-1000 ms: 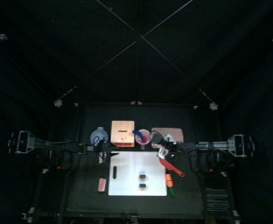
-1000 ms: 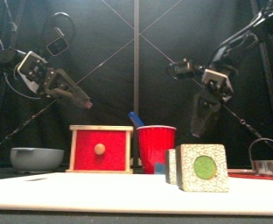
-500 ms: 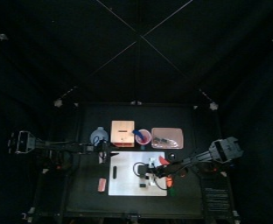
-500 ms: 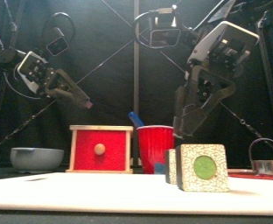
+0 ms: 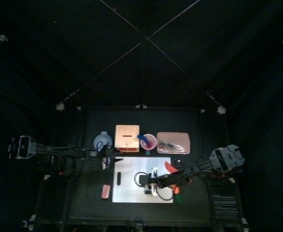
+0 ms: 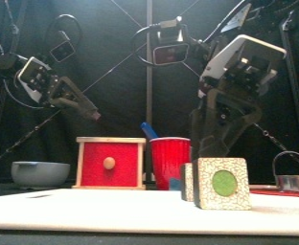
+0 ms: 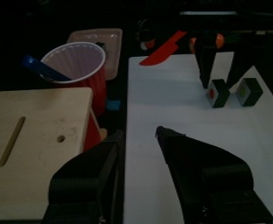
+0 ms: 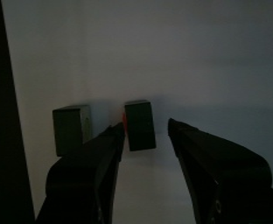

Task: Place sushi on board then cut the sushi with the knife then place the pieces on the plate
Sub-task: Place the 4 sushi pieces on the plate

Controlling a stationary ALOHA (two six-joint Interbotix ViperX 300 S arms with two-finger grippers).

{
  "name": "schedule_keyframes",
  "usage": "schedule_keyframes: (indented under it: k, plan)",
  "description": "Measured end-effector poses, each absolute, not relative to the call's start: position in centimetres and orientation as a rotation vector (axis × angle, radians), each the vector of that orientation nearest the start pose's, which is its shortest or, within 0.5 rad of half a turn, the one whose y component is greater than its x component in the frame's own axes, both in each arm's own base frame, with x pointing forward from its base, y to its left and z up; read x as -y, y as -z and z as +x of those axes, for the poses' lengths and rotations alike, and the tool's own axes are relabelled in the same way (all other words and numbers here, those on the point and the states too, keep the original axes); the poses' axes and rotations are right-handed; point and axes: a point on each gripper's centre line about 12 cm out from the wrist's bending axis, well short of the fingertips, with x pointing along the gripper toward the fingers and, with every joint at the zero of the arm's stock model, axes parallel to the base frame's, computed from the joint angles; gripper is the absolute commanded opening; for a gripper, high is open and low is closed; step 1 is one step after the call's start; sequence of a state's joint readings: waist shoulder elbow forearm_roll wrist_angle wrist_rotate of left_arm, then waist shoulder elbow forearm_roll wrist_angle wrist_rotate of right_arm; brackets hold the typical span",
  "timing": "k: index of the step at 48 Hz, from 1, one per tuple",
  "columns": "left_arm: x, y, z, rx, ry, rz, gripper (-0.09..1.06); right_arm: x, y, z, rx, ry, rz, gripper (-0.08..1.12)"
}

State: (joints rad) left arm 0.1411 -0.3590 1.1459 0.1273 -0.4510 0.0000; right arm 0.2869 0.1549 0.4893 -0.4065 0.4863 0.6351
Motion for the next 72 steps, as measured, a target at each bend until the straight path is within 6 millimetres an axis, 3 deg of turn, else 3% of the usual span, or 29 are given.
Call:
schedule_keyframes:
  k: [11, 17, 25, 40, 52, 60, 72]
  plan:
    - [-3.2, -17.7, 27.2, -0.34, -0.065, 0.08, 0.76, -9.0, -11.7, 38.9, -1.092, 0.059, -0.016, 0.68]
    - [-3.2, -17.8, 27.2, -0.339, -0.065, 0.08, 0.76, -9.0, -11.7, 38.9, -1.092, 0.06, -0.016, 0.61]
    - [-3.2, -17.7, 27.2, -0.342, -0.065, 0.08, 0.76, -7.8, -12.6, 38.1, -1.086, 0.084, 0.0, 0.61]
    - [-3.2, -17.8, 27.2, -0.339, -0.064, 0.081, 0.76, 0.2, -16.6, 33.1, -1.089, 0.31, 0.104, 0.61]
    - [-3.2, -17.8, 27.2, -0.339, -0.065, 0.079, 0.76, 6.7, -17.3, 28.2, -1.086, 0.512, 0.204, 0.61]
    - [-3.2, -17.7, 27.2, -0.34, -0.069, 0.073, 0.76, 9.2, -16.8, 25.2, -1.097, 0.613, 0.262, 0.61]
    - [-3.3, -17.8, 27.2, -0.34, -0.074, 0.069, 0.76, 11.0, -14.6, 21.8, -1.151, 0.699, 0.311, 0.61]
